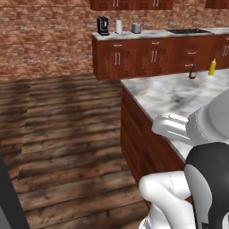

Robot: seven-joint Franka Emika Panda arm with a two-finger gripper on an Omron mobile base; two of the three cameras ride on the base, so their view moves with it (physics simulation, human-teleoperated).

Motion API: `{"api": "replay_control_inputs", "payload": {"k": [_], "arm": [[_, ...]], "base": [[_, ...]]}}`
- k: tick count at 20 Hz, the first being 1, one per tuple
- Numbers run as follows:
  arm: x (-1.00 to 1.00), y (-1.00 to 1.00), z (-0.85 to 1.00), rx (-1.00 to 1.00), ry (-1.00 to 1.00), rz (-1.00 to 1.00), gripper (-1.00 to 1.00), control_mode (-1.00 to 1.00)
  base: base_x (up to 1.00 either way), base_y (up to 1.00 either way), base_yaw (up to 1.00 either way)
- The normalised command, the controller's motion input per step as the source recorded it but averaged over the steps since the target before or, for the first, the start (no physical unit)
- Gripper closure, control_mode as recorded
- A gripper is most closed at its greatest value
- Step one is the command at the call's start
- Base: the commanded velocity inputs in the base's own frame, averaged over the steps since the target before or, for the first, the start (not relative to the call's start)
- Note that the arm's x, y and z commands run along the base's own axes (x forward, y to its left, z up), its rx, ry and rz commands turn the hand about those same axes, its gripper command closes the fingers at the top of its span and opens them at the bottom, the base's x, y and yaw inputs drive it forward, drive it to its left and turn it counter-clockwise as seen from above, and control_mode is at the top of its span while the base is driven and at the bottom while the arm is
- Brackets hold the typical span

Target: Place the ketchup and mustard from the counter to the top shelf of the fridge. If the existing items in the fridge are on the top shelf, move them to other shelves.

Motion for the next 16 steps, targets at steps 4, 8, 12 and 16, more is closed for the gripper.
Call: {"api": "replay_control_inputs", "payload": {"k": [4,8,12,16], "arm": [[0.00,0.00,0.00,0.00,0.00,0.00,-1.00,1.00],[0.00,0.00,0.00,0.00,0.00,0.00,-1.00,1.00],[0.00,0.00,0.00,0.00,0.00,0.00,-1.00,1.00],[0.00,0.00,0.00,0.00,0.00,0.00,-1.00,1.00]], "base": [[0.93,0.04,0.18],[1.00,0.00,0.18],[0.27,0.49,0.50],[0.00,0.19,0.36]]}}
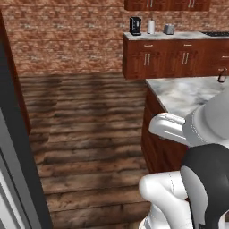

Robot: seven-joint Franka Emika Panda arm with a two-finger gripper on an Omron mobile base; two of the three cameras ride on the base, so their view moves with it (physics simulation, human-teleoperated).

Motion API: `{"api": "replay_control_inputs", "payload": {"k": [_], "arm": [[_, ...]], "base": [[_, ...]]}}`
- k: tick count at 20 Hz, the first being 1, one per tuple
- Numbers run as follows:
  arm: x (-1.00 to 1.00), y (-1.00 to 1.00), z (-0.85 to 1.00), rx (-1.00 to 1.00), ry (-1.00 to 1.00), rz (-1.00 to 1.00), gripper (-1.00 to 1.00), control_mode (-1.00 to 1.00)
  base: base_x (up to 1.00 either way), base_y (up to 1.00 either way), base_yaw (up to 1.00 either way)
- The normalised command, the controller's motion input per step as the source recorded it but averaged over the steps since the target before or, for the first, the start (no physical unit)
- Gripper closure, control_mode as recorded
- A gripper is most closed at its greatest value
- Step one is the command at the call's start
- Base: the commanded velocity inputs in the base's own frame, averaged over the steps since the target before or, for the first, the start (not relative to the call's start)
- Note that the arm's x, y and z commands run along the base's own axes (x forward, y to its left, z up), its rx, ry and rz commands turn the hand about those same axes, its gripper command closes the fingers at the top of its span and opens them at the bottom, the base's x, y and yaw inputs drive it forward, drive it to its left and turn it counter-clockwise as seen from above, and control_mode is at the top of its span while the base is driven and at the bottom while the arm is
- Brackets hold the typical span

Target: Place the ketchup and mustard from the counter to the top shelf of the fridge. If the existing items in the fridge are on the top shelf, move them to other shelves.

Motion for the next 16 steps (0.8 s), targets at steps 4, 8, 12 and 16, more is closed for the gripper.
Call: {"api": "replay_control_inputs", "payload": {"k": [4,8,12,16], "arm": [[0.00,0.00,0.00,0.00,0.00,0.00,-1.00,1.00],[0.00,0.00,0.00,0.00,0.00,0.00,-1.00,1.00],[0.00,0.00,0.00,0.00,0.00,0.00,-1.00,1.00],[0.00,0.00,0.00,0.00,0.00,0.00,-1.00,1.00]], "base": [[0.40,0.04,0.18],[1.00,0.00,0.01],[1.00,0.00,0.00],[1.00,0.00,0.00]]}}
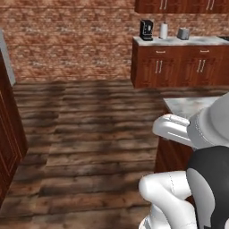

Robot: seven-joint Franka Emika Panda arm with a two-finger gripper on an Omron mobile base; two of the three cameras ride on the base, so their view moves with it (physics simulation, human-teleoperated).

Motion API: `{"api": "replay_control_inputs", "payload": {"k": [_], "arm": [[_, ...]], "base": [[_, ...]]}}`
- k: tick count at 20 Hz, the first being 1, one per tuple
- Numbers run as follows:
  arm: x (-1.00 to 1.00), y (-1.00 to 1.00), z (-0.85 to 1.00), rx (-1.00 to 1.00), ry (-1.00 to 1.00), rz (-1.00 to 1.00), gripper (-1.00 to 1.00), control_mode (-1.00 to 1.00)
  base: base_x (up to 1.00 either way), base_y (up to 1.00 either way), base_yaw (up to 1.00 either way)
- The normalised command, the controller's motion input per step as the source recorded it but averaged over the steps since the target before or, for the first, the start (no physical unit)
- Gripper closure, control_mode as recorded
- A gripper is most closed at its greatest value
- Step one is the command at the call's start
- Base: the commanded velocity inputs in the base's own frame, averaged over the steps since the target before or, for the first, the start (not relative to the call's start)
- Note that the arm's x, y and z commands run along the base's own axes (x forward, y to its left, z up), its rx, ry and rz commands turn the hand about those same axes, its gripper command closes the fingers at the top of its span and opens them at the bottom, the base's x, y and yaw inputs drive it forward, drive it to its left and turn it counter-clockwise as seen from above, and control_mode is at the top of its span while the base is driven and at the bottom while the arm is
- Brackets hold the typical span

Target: Place the ketchup and mustard from the counter to the top shelf of the fridge. If the existing items in the fridge are on the top shelf, move them to other shelves.

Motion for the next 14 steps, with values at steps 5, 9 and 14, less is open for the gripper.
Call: {"api": "replay_control_inputs", "payload": {"k": [5,9,14], "arm": [[0.00,0.00,0.00,0.00,0.00,0.00,-1.00,1.00],[0.00,0.00,0.00,0.00,0.00,0.00,-1.00,1.00],[0.00,0.00,0.00,0.00,0.00,0.00,-1.00,1.00]], "base": [[1.00,0.00,0.00],[1.00,-0.03,0.00],[1.00,-0.03,0.00]]}}
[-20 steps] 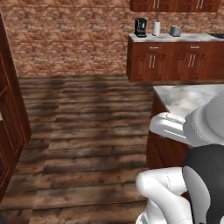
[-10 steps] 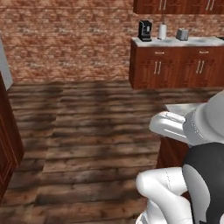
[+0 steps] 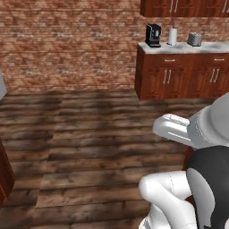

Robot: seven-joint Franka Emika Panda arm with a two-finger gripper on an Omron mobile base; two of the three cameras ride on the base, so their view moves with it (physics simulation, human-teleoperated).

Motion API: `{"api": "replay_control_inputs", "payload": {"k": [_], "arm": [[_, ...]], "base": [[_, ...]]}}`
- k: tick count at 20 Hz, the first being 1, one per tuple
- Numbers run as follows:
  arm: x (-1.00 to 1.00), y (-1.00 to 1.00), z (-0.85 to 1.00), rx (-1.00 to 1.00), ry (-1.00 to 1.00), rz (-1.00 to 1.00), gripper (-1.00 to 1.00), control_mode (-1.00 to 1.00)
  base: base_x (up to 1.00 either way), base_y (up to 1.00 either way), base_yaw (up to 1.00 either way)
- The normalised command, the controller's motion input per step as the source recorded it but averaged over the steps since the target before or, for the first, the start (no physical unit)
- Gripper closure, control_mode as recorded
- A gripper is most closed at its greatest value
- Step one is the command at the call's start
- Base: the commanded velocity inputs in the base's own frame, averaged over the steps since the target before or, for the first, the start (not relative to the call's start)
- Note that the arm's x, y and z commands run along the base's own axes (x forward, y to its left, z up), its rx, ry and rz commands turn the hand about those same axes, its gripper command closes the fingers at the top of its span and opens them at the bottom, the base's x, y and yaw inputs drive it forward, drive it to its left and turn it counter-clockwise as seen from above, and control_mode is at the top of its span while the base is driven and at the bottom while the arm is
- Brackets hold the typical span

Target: Place the ketchup and mustard from the counter to the top shelf of the fridge. If the existing items in the fridge are on the top shelf, move them to other shelves.

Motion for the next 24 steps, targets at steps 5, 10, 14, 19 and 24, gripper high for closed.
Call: {"api": "replay_control_inputs", "payload": {"k": [5,10,14,19,24], "arm": [[0.00,0.00,0.00,0.00,0.00,0.00,-1.00,1.00],[0.00,0.00,0.00,0.00,0.00,0.00,-1.00,1.00],[0.00,0.00,0.00,0.00,0.00,0.00,-1.00,1.00],[0.00,0.00,0.00,0.00,0.00,0.00,-1.00,1.00],[0.00,0.00,0.00,0.00,0.00,0.00,-1.00,1.00]], "base": [[1.00,-0.03,0.00],[1.00,-0.06,0.00],[1.00,-0.11,0.00],[1.00,-0.14,0.00],[0.92,-0.01,-0.29]]}}
